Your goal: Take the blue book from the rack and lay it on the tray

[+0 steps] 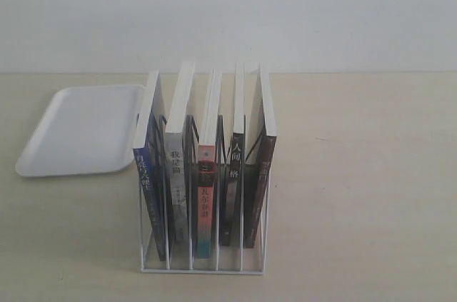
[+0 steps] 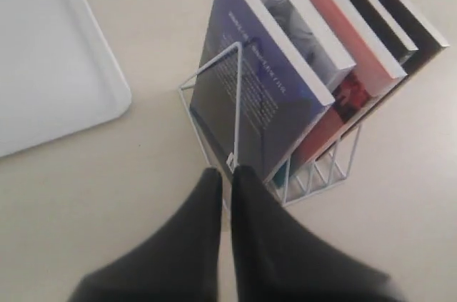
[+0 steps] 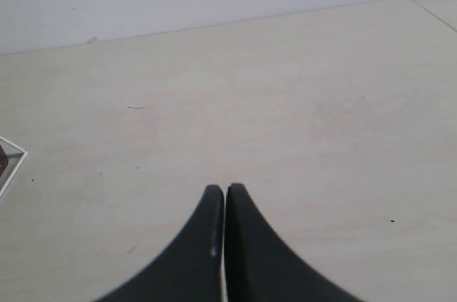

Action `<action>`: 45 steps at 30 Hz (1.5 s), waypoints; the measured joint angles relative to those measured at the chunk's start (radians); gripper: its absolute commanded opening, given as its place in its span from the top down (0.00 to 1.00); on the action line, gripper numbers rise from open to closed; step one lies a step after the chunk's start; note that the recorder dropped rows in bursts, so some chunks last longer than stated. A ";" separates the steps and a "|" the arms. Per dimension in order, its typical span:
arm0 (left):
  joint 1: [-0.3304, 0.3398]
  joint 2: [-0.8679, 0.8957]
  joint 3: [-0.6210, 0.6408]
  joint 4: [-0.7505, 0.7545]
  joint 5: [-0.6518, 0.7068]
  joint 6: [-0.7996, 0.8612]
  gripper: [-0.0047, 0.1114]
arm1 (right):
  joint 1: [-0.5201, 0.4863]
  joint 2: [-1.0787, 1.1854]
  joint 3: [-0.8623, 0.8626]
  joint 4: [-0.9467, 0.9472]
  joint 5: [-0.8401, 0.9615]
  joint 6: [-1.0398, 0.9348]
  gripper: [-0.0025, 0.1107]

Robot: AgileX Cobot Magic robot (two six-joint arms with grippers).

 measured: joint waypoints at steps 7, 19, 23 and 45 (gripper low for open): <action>-0.072 0.059 -0.078 -0.057 -0.076 0.127 0.92 | 0.000 0.000 0.000 0.000 0.000 0.000 0.98; -0.289 0.330 -0.441 -0.093 -0.090 0.202 0.92 | 0.000 0.000 0.000 0.000 0.000 0.000 0.98; -0.525 0.447 -0.448 -0.093 -0.111 0.140 0.92 | 0.000 0.000 0.000 0.000 0.000 0.000 0.98; -0.804 0.716 -0.448 0.153 -0.652 -0.345 0.92 | 0.000 0.000 0.000 0.000 0.000 0.000 0.98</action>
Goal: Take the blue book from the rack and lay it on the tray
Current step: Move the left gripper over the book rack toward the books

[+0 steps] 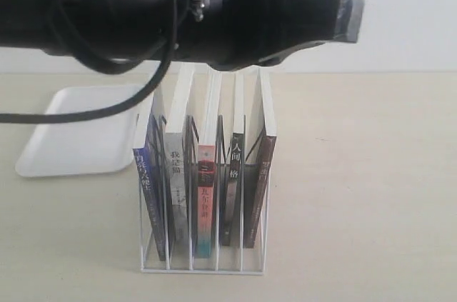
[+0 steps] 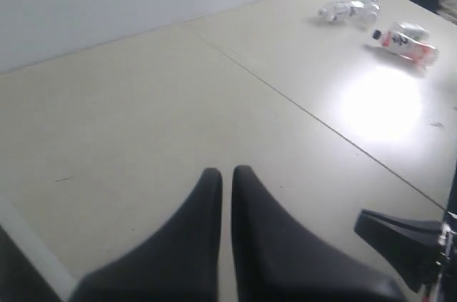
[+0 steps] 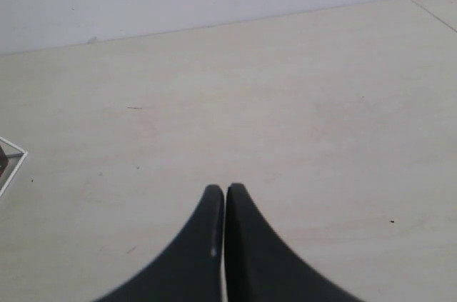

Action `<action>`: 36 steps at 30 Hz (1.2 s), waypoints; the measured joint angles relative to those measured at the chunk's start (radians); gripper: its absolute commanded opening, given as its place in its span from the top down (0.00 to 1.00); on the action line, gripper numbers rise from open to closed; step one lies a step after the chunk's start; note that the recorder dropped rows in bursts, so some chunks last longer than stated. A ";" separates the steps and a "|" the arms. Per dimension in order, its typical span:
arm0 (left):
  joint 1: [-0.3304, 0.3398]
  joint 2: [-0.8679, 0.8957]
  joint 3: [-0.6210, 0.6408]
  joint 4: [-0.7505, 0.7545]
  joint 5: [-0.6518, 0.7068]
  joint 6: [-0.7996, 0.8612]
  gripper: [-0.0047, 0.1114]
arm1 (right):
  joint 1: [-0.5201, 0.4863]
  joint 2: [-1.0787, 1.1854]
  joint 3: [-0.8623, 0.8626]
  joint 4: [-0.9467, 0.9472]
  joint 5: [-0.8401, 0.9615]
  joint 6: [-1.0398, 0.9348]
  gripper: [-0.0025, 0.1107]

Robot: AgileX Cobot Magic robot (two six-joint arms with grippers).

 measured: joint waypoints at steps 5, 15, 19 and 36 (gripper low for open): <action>0.026 0.019 0.000 0.027 0.032 -0.011 0.92 | 0.000 0.000 0.000 0.000 0.000 0.000 0.98; 0.018 0.041 0.000 0.085 0.120 -0.015 0.92 | 0.000 0.000 0.000 0.000 -0.004 0.000 0.98; 0.018 0.041 0.000 0.085 0.133 -0.015 0.92 | 0.000 0.000 0.000 0.000 -0.004 0.000 0.98; 0.012 0.041 0.007 0.249 0.115 -0.157 0.92 | 0.000 0.000 0.000 0.000 -0.005 0.000 0.98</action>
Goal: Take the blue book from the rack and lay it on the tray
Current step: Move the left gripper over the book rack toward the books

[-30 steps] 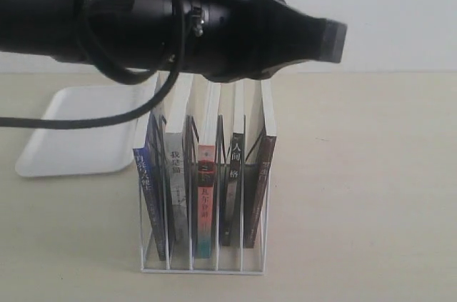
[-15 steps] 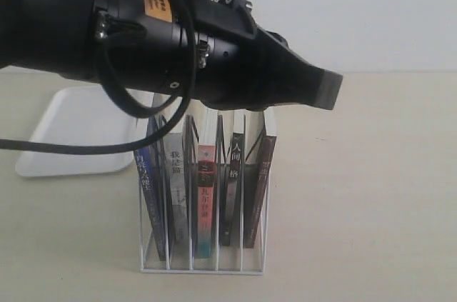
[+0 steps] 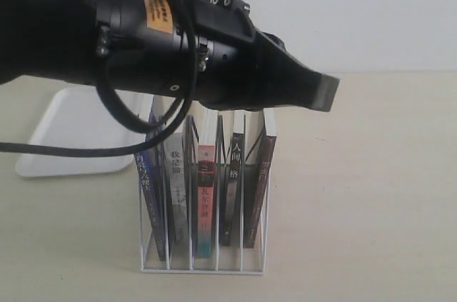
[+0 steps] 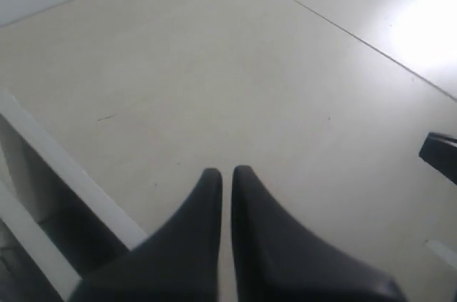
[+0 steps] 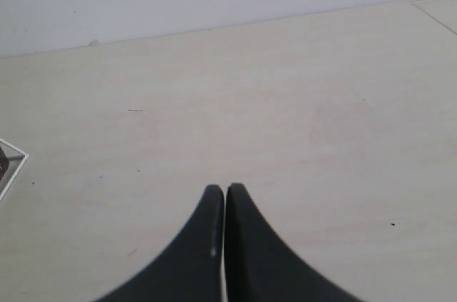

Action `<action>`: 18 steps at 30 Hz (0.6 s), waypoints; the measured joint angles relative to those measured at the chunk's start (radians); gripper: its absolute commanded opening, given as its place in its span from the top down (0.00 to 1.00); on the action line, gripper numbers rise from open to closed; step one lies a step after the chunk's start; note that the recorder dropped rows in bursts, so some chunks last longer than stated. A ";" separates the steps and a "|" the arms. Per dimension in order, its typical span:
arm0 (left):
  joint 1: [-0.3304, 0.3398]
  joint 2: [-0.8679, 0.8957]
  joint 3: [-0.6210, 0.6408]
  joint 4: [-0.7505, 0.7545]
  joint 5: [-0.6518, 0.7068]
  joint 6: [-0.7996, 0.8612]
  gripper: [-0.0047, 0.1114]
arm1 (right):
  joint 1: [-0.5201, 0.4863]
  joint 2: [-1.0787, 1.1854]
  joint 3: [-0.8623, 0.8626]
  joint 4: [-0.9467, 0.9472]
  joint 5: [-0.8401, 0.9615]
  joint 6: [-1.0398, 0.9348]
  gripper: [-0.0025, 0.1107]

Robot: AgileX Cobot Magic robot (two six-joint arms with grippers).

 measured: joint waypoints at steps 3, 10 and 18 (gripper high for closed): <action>-0.001 0.000 0.007 0.175 -0.052 -0.305 0.92 | 0.000 0.000 0.000 0.000 0.000 0.000 0.98; -0.015 0.000 0.005 0.375 -0.148 -0.646 0.92 | 0.000 0.000 0.000 0.000 0.000 0.000 0.98; -0.071 0.044 -0.121 0.350 0.066 -0.491 0.92 | 0.000 0.000 0.000 0.000 0.000 0.000 0.98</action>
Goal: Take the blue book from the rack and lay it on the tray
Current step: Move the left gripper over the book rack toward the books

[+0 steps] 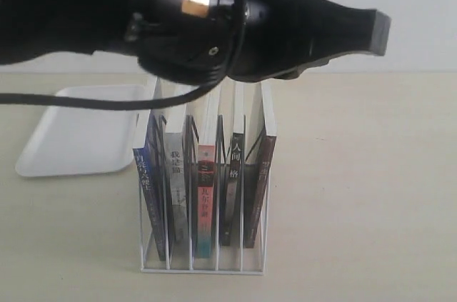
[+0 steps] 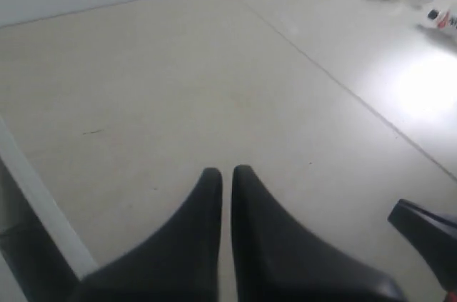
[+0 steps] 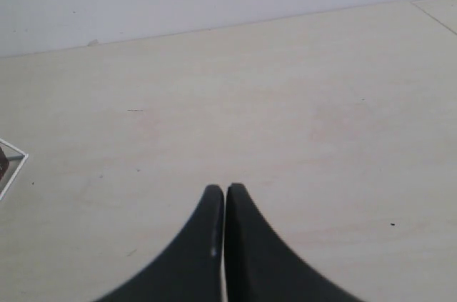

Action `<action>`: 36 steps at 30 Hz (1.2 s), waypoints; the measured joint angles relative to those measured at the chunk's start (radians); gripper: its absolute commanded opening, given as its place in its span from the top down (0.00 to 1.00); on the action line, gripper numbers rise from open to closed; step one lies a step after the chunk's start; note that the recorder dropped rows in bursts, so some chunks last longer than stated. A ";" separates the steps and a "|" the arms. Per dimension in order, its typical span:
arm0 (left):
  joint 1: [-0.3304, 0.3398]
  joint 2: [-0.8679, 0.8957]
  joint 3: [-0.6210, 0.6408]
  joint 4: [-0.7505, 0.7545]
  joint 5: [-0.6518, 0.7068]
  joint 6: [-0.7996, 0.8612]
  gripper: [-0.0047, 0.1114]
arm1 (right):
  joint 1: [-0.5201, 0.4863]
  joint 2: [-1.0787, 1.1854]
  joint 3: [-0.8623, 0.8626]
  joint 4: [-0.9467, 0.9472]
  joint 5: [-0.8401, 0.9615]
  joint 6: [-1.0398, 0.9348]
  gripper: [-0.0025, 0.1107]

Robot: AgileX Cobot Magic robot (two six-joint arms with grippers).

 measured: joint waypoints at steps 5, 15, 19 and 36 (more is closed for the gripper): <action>-0.016 0.052 -0.115 -0.041 0.108 0.046 0.92 | 0.000 0.000 0.000 0.000 0.000 0.000 0.98; 0.018 0.060 -0.148 0.119 0.322 -0.154 0.92 | 0.000 0.000 0.000 0.000 0.000 0.000 0.98; 0.027 0.060 -0.148 0.275 0.475 -0.318 0.92 | 0.000 0.000 0.000 0.000 0.000 0.000 0.98; 0.027 0.108 -0.152 0.226 0.307 -0.302 0.92 | 0.000 0.000 0.000 0.000 0.000 0.000 0.98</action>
